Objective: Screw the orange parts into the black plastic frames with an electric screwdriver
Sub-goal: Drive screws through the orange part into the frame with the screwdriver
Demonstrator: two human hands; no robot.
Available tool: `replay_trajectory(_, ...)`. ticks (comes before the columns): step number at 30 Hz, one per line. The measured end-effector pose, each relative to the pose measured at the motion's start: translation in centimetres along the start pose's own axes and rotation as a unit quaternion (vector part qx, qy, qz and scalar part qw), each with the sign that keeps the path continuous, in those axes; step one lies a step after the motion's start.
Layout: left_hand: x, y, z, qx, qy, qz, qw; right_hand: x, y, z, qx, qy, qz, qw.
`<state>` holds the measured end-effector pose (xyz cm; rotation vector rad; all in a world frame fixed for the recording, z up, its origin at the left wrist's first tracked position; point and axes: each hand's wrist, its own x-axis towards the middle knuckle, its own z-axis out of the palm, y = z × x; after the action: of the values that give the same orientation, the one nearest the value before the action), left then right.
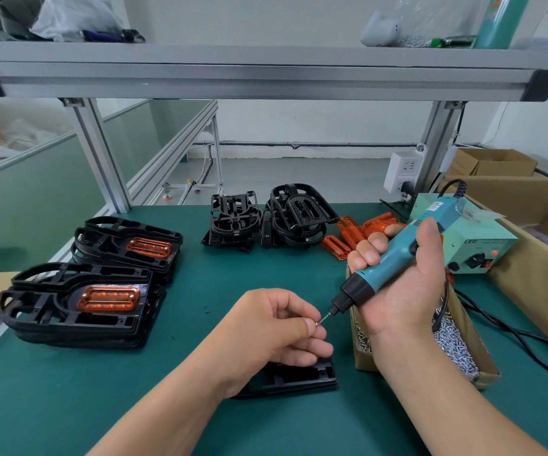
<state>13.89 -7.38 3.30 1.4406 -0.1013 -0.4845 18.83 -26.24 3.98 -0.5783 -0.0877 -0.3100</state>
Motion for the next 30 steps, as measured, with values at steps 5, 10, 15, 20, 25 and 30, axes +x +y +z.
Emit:
replay_trajectory(5, 0.0, 0.0, -0.1, 0.008, -0.008, -0.003, 1.000, -0.1, 0.0, 0.1, -0.002, -0.001, -0.004, 1.000)
replay_trajectory(10, 0.1, 0.0, -0.1, 0.019, -0.013, -0.001, 1.000, -0.1, 0.0, 0.2, -0.002, -0.002, -0.005, 1.000)
replay_trajectory(15, 0.1, -0.3, -0.1, 0.039, -0.012, 0.015, 0.999, -0.1, 0.0, 0.2, -0.006, 0.000, -0.006, 1.000)
replay_trajectory(20, 0.4, -0.8, -0.1, 0.098, 0.017, 0.057, 0.993, -0.3, 0.3, 0.3, -0.018, 0.011, -0.001, 1.000)
replay_trajectory(25, 0.6, -1.1, -0.1, 0.164, 0.032, 0.074, 0.983, -0.5, 0.8, 0.3, -0.027, 0.009, 0.000, 1.000)
replay_trajectory(30, 0.6, -0.9, -0.4, 0.177, 0.024, 0.071, 0.981, -0.5, 0.9, 0.2, -0.024, 0.022, 0.001, 0.999)
